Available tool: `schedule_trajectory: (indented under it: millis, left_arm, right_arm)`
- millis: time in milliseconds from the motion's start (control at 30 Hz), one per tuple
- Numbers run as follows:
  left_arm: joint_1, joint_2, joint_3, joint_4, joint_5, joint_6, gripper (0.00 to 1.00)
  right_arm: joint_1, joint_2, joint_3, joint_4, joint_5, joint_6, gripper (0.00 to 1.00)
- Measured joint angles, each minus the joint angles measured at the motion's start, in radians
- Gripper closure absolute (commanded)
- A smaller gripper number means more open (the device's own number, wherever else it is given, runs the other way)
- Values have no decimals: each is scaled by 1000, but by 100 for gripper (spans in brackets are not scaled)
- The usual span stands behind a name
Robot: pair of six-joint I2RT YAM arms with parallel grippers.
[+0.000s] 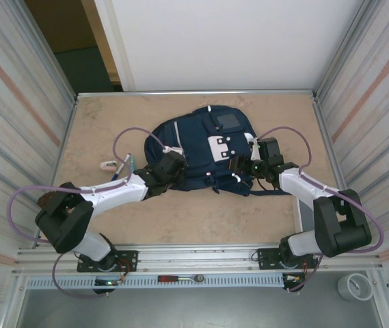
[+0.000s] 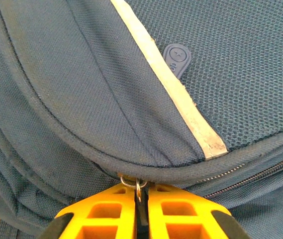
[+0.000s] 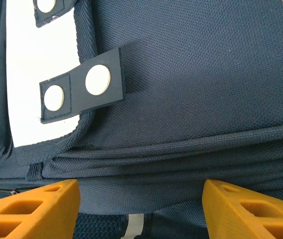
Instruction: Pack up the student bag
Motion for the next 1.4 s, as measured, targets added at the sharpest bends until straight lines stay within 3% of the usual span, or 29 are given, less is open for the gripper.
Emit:
schedule_trajectory:
  millis: [100, 400, 667, 867, 933, 1000, 1133, 1200, 1267, 1400]
  left_arm:
    - [6, 0, -3, 1, 9, 4, 100]
    - [36, -92, -57, 52, 111, 66, 100]
    - [36, -140, -76, 60, 206, 118, 100]
    - [36, -141, -76, 60, 232, 154, 100]
    - [36, -141, -76, 60, 233, 164, 100]
    - [36, -141, -76, 60, 233, 172, 100]
    - [36, -141, -76, 59, 230, 195, 100]
    - [36, -141, -76, 57, 222, 211, 100]
    - [36, -141, -76, 50, 206, 227, 100]
    - [33, -136, -65, 24, 164, 263, 100]
  right_arm:
    - [0, -14, -1, -12, 10, -1, 35]
    - [0, -190, -3, -134, 40, 10, 34]
    - [188, -300, -138, -93, 111, 267, 24]
    - [214, -293, -213, -29, 193, 432, 24]
    - [212, -253, -204, -2, 204, 454, 28]
    - [211, -201, -189, 23, 207, 469, 38]
    - [185, -120, -181, 74, 199, 467, 79]
    - [155, -103, -179, 79, 188, 454, 92]
    - [120, -101, -172, 79, 170, 433, 99]
    - [42, -103, -157, 59, 135, 370, 100]
